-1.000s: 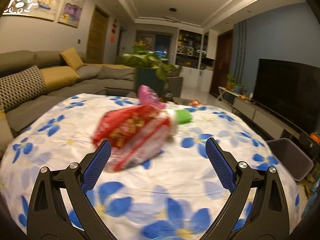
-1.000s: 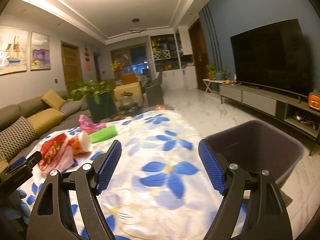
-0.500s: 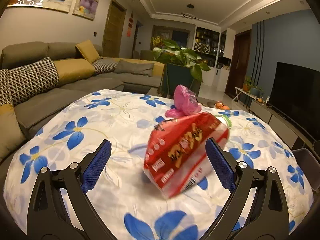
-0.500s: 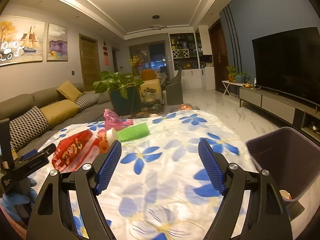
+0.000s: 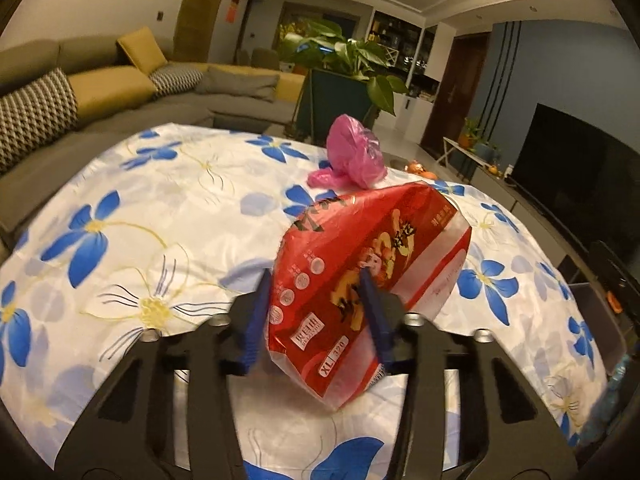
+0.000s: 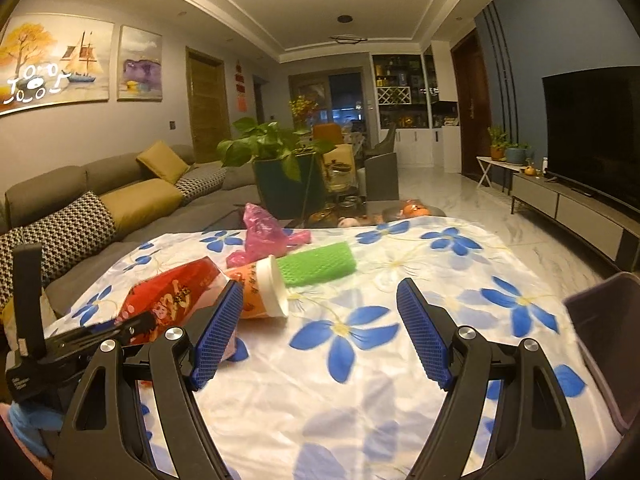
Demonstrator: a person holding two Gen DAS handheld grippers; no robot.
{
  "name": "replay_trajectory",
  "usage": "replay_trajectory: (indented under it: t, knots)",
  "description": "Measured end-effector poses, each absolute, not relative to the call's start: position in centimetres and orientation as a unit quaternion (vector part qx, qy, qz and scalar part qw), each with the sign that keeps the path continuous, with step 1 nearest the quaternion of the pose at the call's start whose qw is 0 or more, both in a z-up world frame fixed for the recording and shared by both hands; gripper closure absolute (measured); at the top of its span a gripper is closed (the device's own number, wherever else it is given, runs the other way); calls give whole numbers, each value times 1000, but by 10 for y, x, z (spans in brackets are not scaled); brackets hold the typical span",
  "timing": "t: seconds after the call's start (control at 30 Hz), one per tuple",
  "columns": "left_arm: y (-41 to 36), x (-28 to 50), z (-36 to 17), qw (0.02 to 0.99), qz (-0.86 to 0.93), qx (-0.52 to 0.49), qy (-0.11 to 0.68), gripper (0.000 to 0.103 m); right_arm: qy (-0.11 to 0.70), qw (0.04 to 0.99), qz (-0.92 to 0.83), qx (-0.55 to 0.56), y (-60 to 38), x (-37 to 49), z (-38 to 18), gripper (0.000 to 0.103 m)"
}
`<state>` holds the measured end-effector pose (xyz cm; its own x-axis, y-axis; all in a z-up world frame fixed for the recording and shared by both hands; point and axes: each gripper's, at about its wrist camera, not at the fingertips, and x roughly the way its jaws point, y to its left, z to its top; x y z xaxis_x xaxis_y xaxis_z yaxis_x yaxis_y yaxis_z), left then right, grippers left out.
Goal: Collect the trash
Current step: 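Grasp the red snack bag with the left tool while the right tool grasps the orange-white paper cup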
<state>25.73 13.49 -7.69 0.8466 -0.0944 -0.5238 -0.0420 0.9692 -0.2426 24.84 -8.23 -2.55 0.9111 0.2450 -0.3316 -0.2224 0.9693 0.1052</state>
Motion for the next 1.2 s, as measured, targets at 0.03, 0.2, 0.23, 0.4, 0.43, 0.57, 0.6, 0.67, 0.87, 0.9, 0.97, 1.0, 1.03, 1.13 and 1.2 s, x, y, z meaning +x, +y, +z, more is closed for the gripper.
replay_trajectory:
  t: [0.03, 0.2, 0.23, 0.4, 0.43, 0.57, 0.6, 0.67, 0.87, 0.9, 0.97, 1.0, 1.03, 1.13, 1.2]
  knots:
    - [136, 257, -78, 952, -19, -128, 278, 79, 176, 976, 123, 33, -80, 251, -26, 26]
    - [136, 254, -79, 952, -31, -131, 276, 98, 191, 972, 136, 34, -67, 271, -33, 26]
    - [137, 251, -79, 952, -31, -134, 272, 100, 195, 970, 138, 35, -64, 275, -34, 26]
    - [151, 234, -68, 959, -15, -155, 239, 103, 209, 966, 150, 35, -50, 293, -39, 30]
    - [156, 229, -65, 961, -1, -158, 229, 103, 213, 964, 153, 37, -48, 297, -41, 30]
    - [170, 220, -54, 966, 46, -157, 201, 103, 235, 957, 165, 41, -34, 313, -49, 35]
    - [172, 220, -52, 967, 57, -152, 197, 103, 240, 955, 168, 44, -32, 315, -50, 37]
    - [172, 220, -50, 968, 67, -144, 192, 103, 251, 950, 177, 51, -28, 321, -54, 40]
    - [170, 225, -54, 968, 69, -134, 199, 103, 272, 940, 201, 46, -15, 327, -60, 63]
    - [170, 226, -55, 968, 67, -135, 201, 103, 270, 940, 205, 41, -13, 325, -60, 66]
    - [169, 228, -57, 967, 65, -137, 205, 103, 270, 938, 214, 36, -11, 322, -59, 74]
    - [169, 228, -58, 967, 63, -138, 207, 103, 269, 938, 217, 34, -10, 320, -59, 76]
    - [168, 228, -59, 966, 62, -138, 208, 103, 267, 937, 221, 34, -10, 319, -58, 78]
    - [166, 228, -59, 966, 60, -138, 211, 103, 265, 935, 233, 33, -9, 311, -56, 87]
    - [165, 227, -59, 965, 59, -138, 214, 103, 263, 934, 239, 33, -9, 306, -54, 93]
